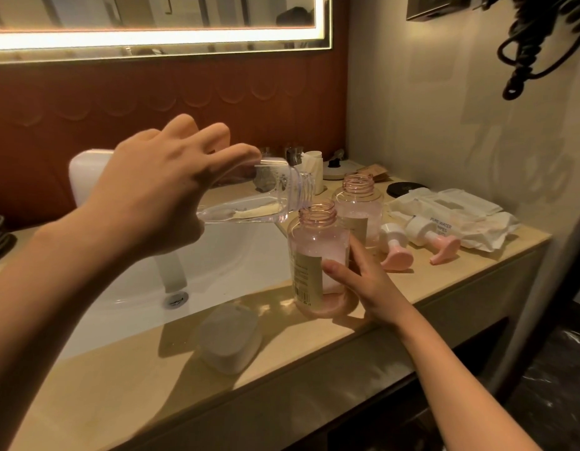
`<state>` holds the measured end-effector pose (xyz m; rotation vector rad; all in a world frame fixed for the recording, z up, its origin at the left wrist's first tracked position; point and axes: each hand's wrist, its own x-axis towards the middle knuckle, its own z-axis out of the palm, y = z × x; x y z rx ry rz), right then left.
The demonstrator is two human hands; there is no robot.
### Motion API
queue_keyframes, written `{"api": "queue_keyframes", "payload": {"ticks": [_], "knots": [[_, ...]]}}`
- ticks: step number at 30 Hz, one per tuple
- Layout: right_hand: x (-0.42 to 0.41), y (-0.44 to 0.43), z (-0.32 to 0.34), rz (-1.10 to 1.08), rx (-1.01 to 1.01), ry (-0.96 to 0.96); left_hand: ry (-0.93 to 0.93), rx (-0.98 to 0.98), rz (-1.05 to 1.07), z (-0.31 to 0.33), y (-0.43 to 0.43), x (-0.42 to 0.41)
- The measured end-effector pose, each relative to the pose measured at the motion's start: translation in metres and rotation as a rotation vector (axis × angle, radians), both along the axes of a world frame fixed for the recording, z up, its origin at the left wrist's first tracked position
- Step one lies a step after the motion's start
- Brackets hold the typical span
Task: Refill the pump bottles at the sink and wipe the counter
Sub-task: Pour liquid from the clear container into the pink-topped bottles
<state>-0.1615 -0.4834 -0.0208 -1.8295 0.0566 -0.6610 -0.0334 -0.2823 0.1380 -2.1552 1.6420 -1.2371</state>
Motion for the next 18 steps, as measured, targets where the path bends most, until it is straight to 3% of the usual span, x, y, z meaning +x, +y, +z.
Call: {"api": "queue_keyframes", "payload": {"ticks": [18], "knots": [[0.0002, 0.0004, 0.0013, 0.001, -0.007, -0.006, -0.017, -0.007, -0.014, 0.0000, 0.0002, 0.0016]]}}
